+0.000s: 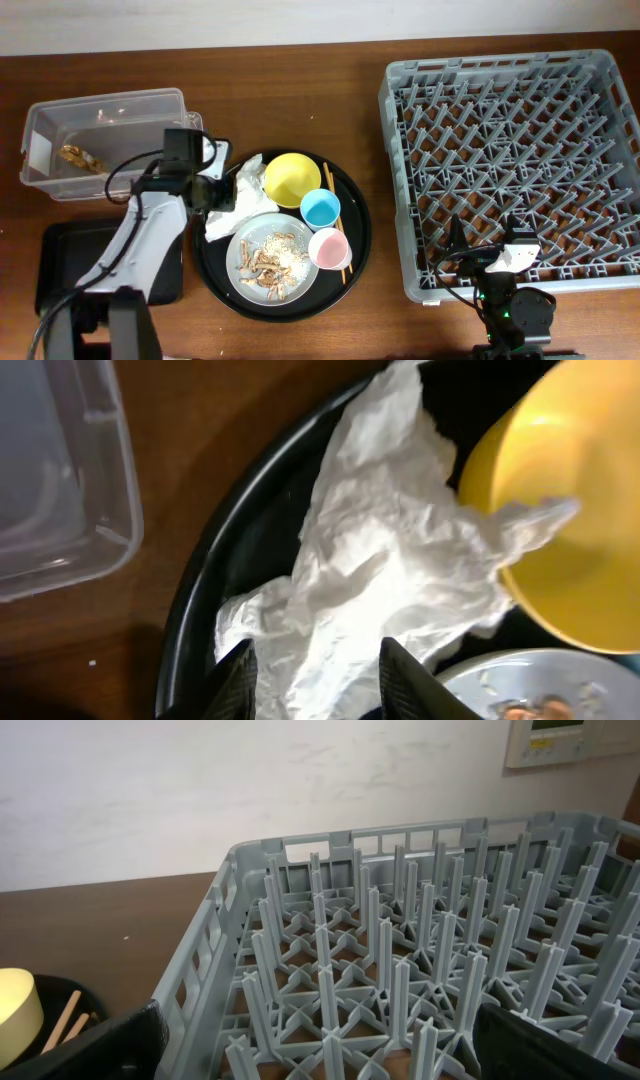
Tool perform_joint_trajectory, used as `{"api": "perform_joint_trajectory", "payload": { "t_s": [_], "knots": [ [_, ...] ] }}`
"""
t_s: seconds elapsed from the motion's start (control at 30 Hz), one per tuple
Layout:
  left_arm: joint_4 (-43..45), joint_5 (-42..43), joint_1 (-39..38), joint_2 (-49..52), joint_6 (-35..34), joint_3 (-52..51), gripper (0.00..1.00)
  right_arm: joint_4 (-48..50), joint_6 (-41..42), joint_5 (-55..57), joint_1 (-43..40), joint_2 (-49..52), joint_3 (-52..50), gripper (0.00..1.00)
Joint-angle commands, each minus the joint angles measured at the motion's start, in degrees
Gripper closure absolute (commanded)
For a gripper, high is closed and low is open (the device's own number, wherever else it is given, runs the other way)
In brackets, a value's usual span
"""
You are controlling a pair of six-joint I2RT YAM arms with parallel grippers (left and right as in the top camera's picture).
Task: Sort waste into correct bins and load items into the dishwasher rack
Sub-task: 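Carry the gold wrapper left and release it into the clear bin, then grasp the crumpled white tissue with the left gripper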
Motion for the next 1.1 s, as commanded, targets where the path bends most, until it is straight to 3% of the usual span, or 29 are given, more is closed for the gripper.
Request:
{"api": "perform_joint_trajectory", "payload": {
  "t_s": [0.0, 0.23, 0.3, 0.37, 0.43, 0.53, 0.8, 0.93, 1.0, 1.07],
  "knots": [
    [0.0, -2.71, -1.38, 3.1, 4.85, -0.5, 0.6, -0.22, 0.22, 0.48, -0.42, -0.42, -0.42, 0.01],
    [0.79, -2.67, -1.38, 8.11, 4.98, -0.48, 0.62, -0.22, 0.22, 0.48, -0.42, -0.42, -0.42, 0.01],
    [0.81, -2.67, -1.38, 8.11, 4.94, -0.48, 0.76, -0.22, 0.22, 0.48, -0.42, -0.42, -0.42, 0.01],
    [0.61, -2.64, -1.38, 8.09, 3.43, -0.48, 0.82, -0.22, 0.22, 0.48, -0.42, -0.42, -0.42, 0.01],
    [0.57, -2.67, -1.38, 7.76, 3.43, -0.48, 0.99, -0.22, 0.22, 0.48, -0.42, -0.42, -0.42, 0.01],
    [-0.39, -2.27, -1.38, 4.79, 1.9, -0.48, 1.0, -0.22, 0.22, 0.46, -0.42, -0.42, -0.42, 0.01],
    [-0.9, -0.74, -1.38, -19.47, 0.17, -0.48, 1.0, -0.2, 0.22, 0.46, -0.42, -0.42, -0.42, 0.01],
    [-1.27, -0.74, -1.38, -22.58, -2.75, -0.48, 0.99, -0.22, 0.22, 0.48, -0.42, -0.44, -0.42, 0.01],
    [1.66, -0.79, -1.36, -23.3, -4.37, -0.48, 0.99, -0.22, 0.22, 0.48, -0.42, -0.42, -0.42, 0.01],
    [12.22, -8.39, -1.18, -23.89, -4.37, -0.48, 1.0, -0.22, 0.22, 0.48, -0.42, -0.42, -0.42, 0.01]
  ]
}}
